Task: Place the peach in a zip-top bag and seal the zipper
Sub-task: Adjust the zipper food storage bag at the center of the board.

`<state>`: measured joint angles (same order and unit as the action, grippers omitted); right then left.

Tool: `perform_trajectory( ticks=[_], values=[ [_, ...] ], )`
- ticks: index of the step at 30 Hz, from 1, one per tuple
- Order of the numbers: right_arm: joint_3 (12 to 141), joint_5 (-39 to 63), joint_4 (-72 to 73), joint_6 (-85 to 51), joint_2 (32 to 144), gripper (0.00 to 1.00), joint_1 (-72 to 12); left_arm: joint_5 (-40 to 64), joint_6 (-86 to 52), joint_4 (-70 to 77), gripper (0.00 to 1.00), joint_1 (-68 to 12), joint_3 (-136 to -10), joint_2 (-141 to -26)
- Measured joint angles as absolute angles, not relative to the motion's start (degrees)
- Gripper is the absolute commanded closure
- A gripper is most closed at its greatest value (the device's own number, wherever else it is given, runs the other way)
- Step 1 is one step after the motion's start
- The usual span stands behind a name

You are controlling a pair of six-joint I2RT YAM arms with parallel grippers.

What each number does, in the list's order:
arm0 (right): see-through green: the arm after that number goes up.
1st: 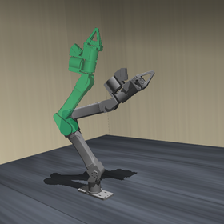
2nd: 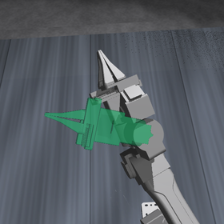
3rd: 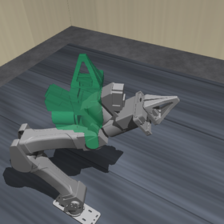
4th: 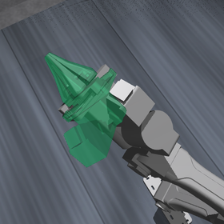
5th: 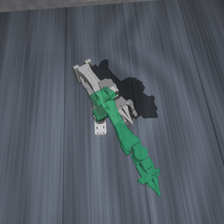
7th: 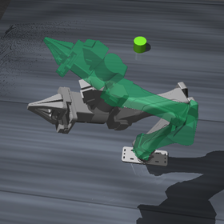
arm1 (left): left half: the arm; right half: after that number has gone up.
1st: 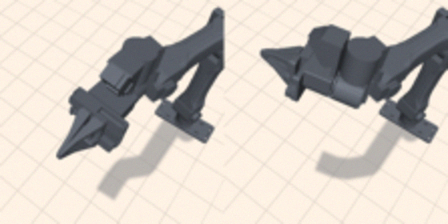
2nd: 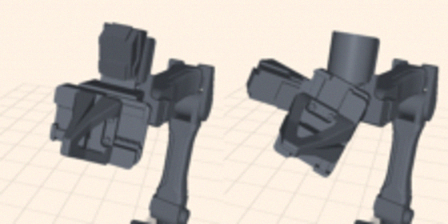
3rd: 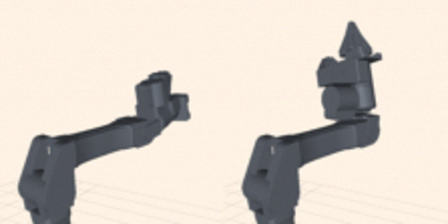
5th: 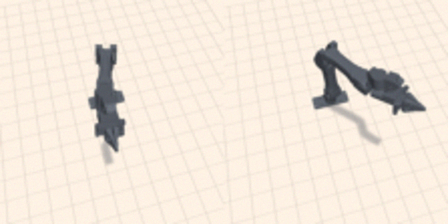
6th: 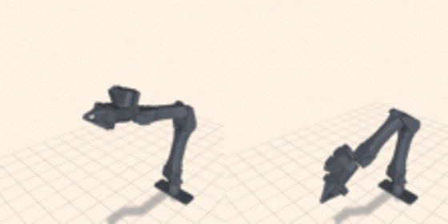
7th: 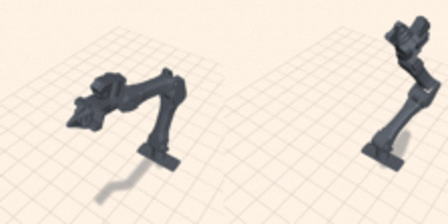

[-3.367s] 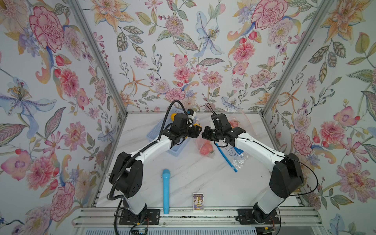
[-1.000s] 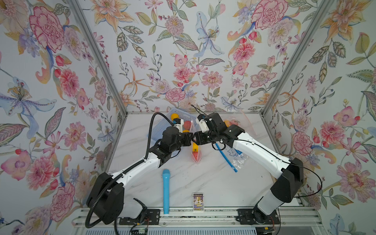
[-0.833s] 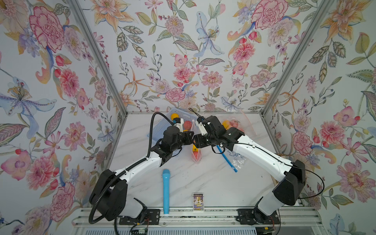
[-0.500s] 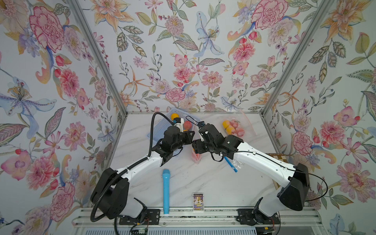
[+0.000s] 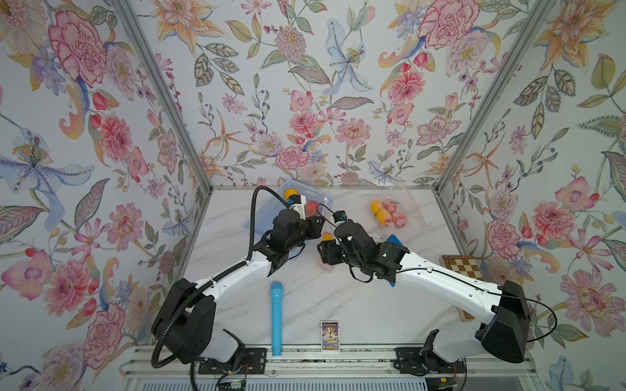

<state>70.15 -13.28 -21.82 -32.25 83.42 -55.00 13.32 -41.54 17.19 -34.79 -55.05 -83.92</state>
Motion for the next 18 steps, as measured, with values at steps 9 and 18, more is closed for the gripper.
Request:
perform_trajectory(
  ticks=[9, 18],
  values=[
    [71.83, -18.63, -21.85, -31.73, 88.14, 0.80, -55.64, 13.80, -42.70, 18.59, 0.60, -34.37, -55.05, -84.49],
    [73.23, -15.70, -24.47, -24.84, 87.42, 1.00, -51.81, 14.59, -41.08, 19.44, 0.20, -28.95, -53.30, -78.81]
  ],
)
